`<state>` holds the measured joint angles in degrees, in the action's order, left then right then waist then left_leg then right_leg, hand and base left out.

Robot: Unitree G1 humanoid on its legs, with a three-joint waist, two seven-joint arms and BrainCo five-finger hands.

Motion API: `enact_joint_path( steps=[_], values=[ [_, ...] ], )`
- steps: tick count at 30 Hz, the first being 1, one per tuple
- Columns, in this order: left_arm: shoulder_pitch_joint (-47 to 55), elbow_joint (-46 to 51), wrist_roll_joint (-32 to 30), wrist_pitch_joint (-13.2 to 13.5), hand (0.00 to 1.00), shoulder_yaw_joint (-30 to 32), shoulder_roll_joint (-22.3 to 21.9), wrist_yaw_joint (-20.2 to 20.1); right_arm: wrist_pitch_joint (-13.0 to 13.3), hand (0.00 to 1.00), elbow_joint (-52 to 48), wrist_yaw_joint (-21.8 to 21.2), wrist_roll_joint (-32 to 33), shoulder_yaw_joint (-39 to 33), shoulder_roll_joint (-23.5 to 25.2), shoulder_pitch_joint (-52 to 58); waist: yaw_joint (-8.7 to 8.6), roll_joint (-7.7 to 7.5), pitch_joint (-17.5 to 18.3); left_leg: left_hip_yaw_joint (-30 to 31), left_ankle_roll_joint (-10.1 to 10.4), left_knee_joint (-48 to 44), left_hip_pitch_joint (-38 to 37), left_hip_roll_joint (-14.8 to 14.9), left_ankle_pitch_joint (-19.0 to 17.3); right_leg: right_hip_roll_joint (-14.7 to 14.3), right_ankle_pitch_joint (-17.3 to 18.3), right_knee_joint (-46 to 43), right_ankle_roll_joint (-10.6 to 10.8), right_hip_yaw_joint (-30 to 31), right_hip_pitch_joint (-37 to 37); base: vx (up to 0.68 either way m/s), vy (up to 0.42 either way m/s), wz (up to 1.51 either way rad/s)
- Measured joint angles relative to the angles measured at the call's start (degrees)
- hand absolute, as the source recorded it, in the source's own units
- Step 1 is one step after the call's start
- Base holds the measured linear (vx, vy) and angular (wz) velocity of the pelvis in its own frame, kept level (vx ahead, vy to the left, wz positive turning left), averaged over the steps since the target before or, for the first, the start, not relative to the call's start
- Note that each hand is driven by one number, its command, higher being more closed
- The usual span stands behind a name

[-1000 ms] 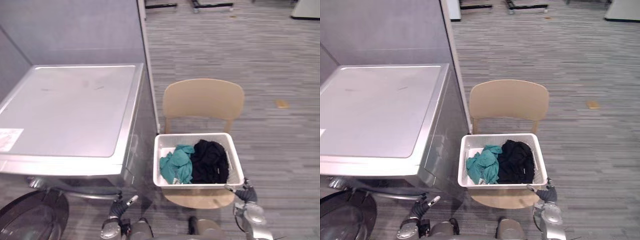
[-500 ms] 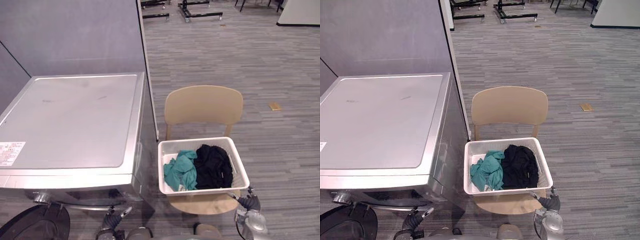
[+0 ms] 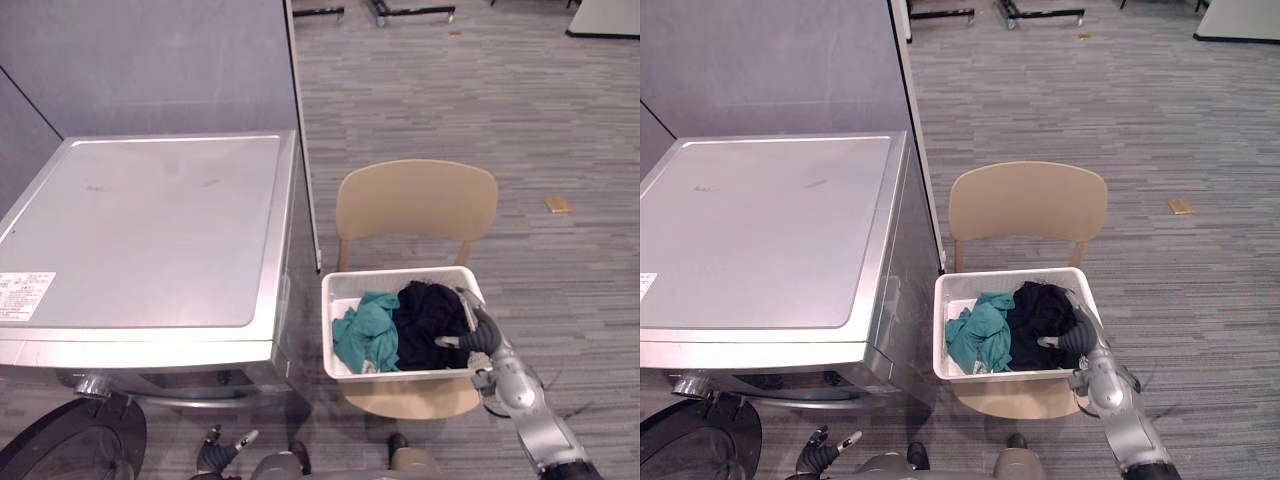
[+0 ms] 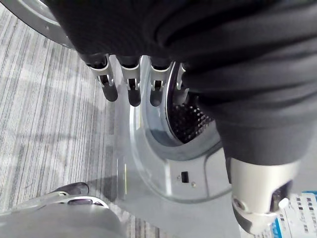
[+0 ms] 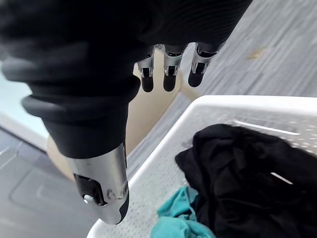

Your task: Pick up the laundry basket with both hands and put the clothes into the washing machine.

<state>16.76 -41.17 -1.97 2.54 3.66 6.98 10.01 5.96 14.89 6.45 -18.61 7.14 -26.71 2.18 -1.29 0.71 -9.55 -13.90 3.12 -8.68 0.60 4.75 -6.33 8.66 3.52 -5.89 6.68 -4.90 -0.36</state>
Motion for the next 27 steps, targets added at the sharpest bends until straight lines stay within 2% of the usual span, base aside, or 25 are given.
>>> enact_joint_path(
  steps=[3,4,6,8,12,13,17,19,23,24,25,26,27],
  values=[
    [-2.25,-0.01,0.01,0.58,0.0,-2.04,1.05,-0.01,0.19,0.0,6.45,-1.59,-0.17,5.82,-3.23,-7.06,0.78,0.62,-2.12,2.22,-0.12,-2.61,3.08,-0.19,0.07,0.22,-0.15,-0.17,0.0,-2.02,-0.44,0.03,0.004,0.33],
    [-2.74,0.0,0.02,0.63,0.0,-2.13,1.01,-0.01,0.18,0.0,7.58,-1.69,-0.41,6.55,-3.57,-8.28,0.93,0.91,-2.39,2.68,-0.12,-2.9,3.95,-0.19,0.07,0.24,-0.15,-0.41,0.0,-2.5,-1.08,-0.03,-0.004,0.37],
    [-4.78,0.01,0.05,0.89,0.0,-3.02,1.02,0.02,0.15,0.0,11.37,-1.67,-2.02,7.77,-3.78,-13.54,2.23,2.09,-5.71,3.59,-0.12,-4.9,6.75,0.2,0.07,0.15,-0.15,-2.07,-0.02,-3.22,-3.24,-0.05,-0.002,0.21],
    [-5.56,0.01,0.21,1.2,0.0,-3.51,0.87,0.02,0.09,0.0,14.28,-1.65,-3.06,9.98,-4.17,-17.74,2.21,3.01,-7.4,4.92,-0.12,-6.61,9.72,0.34,0.07,0.26,-0.15,-3.08,-0.02,-4.42,-5.09,-0.08,0.0,0.25],
    [-7.8,0.06,0.41,1.83,0.0,-3.5,0.85,0.1,-0.1,0.0,20.73,-1.46,-6.72,15.3,-4.82,-25.62,2.89,3.73,-11.25,6.18,-0.56,-9.81,13.85,0.41,-0.22,0.36,-0.15,-5.43,-0.05,-5.53,-7.96,-0.09,0.018,0.2],
    [-8.67,0.07,0.95,1.87,0.0,-3.51,0.86,0.11,-0.18,0.0,22.27,-1.42,-7.6,16.41,-5.12,-27.1,3.56,4.04,-12.39,6.54,-0.87,-10.57,14.23,0.42,-0.43,0.43,-0.14,-5.95,-0.07,-5.72,-8.1,-0.08,0.03,0.15],
    [-12.32,0.14,1.68,2.46,0.0,-3.43,1.06,0.45,-1.16,0.0,28.0,-1.27,-11.52,19.79,-5.19,-31.81,5.32,5.0,-14.82,7.69,-1.77,-13.92,18.01,0.37,-1.02,1.1,0.1,-8.91,-0.29,-6.13,-11.15,-0.13,0.049,0.12],
    [-14.29,0.15,2.64,3.04,0.0,-3.34,1.3,1.33,-1.69,0.0,31.19,-0.37,-13.09,20.9,-4.91,-35.51,5.43,5.45,-15.7,8.55,-1.96,-15.85,21.85,0.05,-1.13,1.77,0.64,-11.95,-0.53,-6.79,-14.68,-0.19,0.062,0.2],
    [-17.22,-0.06,4.99,3.11,0.0,-3.29,2.09,1.72,-2.79,0.0,36.25,1.25,-13.65,20.95,-4.62,-40.14,5.92,5.54,-16.13,9.43,-2.19,-17.39,27.01,-0.8,-0.89,3.29,2.28,-16.81,-0.57,-7.6,-20.36,-0.17,0.026,0.23],
    [-18.36,-0.61,6.01,3.13,0.0,-3.3,2.13,1.91,-3.12,0.0,38.43,1.97,-13.91,21.11,-4.55,-41.34,6.92,5.61,-16.17,9.31,-2.34,-17.49,28.23,-0.93,-0.51,3.58,2.39,-17.87,-0.72,-7.38,-22.16,-0.1,0.004,0.01],
    [-18.77,-0.68,6.2,3.14,0.0,-3.3,2.14,2.24,-3.29,0.0,39.5,2.44,-14.2,21.22,-4.38,-41.99,7.04,5.68,-16.21,9.38,-2.39,-17.55,28.9,-0.94,-0.29,3.64,2.54,-18.11,-0.97,-7.44,-22.81,-0.12,-0.003,0.05],
    [-19.45,-0.8,6.67,3.18,0.0,-3.19,2.2,2.67,-4.0,1.0,40.97,3.29,-14.82,21.52,-3.74,-43.41,7.06,5.7,-16.22,9.65,-2.3,-17.52,30.13,-0.97,0.09,3.7,2.56,-18.47,-1.02,-7.7,-24.0,-0.1,-0.012,0.13],
    [-20.18,-1.32,7.11,3.22,0.0,-3.2,2.17,2.73,-4.88,1.0,42.2,3.82,-15.51,21.63,-2.99,-44.5,7.04,5.71,-16.23,9.88,-2.43,-17.36,31.04,-1.0,0.51,3.74,2.57,-18.57,-1.07,-7.92,-24.85,-0.09,-0.015,0.13]
  ],
)
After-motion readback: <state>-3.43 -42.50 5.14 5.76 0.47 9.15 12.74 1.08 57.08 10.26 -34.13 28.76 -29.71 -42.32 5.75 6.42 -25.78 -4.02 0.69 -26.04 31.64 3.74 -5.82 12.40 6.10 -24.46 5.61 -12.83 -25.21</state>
